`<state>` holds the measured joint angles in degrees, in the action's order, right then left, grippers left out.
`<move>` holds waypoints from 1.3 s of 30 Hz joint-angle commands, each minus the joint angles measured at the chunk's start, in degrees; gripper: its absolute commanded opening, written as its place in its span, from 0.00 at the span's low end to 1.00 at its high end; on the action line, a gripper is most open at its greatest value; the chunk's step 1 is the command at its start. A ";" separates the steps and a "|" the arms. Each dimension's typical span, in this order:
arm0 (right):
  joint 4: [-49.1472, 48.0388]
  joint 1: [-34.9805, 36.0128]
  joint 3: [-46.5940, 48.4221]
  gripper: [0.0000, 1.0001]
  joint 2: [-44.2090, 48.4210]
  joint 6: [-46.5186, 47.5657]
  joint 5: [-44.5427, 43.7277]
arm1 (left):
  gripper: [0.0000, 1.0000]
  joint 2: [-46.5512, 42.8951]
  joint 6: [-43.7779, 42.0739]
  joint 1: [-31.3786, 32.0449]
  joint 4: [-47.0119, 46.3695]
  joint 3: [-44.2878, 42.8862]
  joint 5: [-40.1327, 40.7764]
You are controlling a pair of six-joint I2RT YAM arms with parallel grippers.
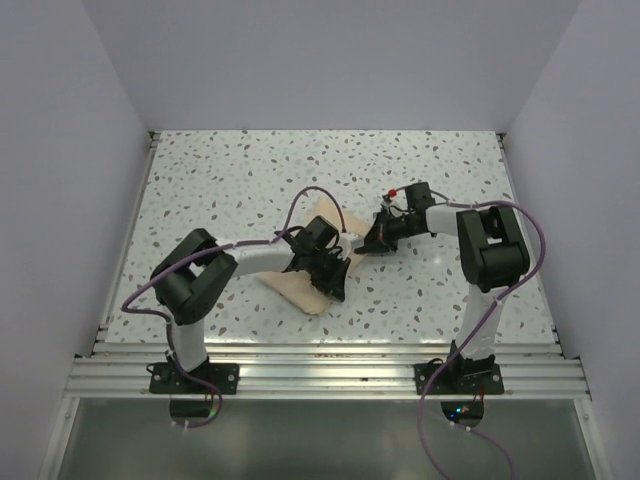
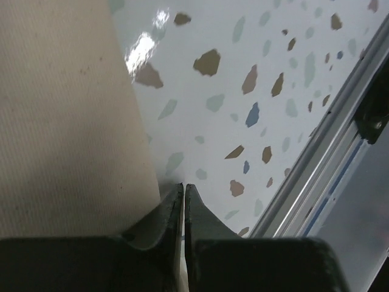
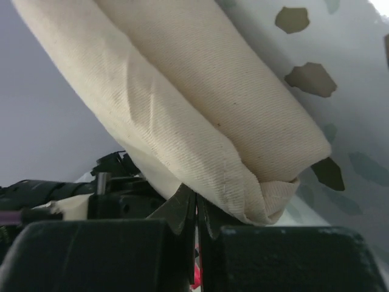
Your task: Prepare the surgical pack
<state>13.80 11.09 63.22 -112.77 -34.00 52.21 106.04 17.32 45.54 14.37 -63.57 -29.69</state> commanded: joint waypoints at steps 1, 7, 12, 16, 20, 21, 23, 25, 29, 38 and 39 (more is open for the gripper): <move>-3.08 -0.46 0.67 0.00 0.44 -0.54 -2.10 | 0.07 -1.00 -2.02 -0.63 0.56 3.19 1.73; 2.98 -1.16 4.36 0.00 1.33 1.48 -5.71 | 0.12 -1.29 -7.47 -3.43 11.28 -0.40 14.04; 2.81 -1.25 4.10 0.00 0.98 0.08 -7.12 | 0.11 3.55 -10.11 -9.84 16.74 -4.01 18.70; 2.89 -1.07 6.55 0.00 -1.83 -0.89 -7.56 | 0.13 7.86 -11.61 -13.28 19.55 -9.63 22.83; 3.68 -1.16 10.86 0.00 -4.29 -1.25 -7.56 | 0.18 8.75 -13.18 -14.87 19.99 -15.69 21.51; 5.60 -1.07 12.18 0.00 -4.47 -0.98 -7.38 | 0.20 8.75 -13.36 -14.95 20.52 -16.66 21.43; 8.42 -0.99 15.61 0.00 -2.73 -0.19 -7.29 | 0.21 6.47 -12.41 -14.87 21.57 -16.94 19.34; 14.83 -0.99 17.02 0.00 0.43 0.94 -10.78 | 0.25 -0.17 -9.08 -14.69 20.62 -12.32 14.43; 27.65 0.59 16.76 0.42 10.27 7.35 -19.73 | 0.42 -16.18 -1.71 -14.16 15.96 1.49 8.17; 26.64 5.78 2.62 0.99 22.24 11.42 -33.40 | 1.00 -41.78 11.31 -14.51 2.87 18.74 9.39; 23.41 5.87 0.61 0.99 22.50 10.63 -32.70 | 1.00 -43.01 12.03 -14.51 1.20 19.09 9.74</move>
<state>40.80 17.78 68.10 -90.00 -23.46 23.62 65.01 23.55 31.46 24.38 -46.17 -20.71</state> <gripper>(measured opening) 0.987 0.995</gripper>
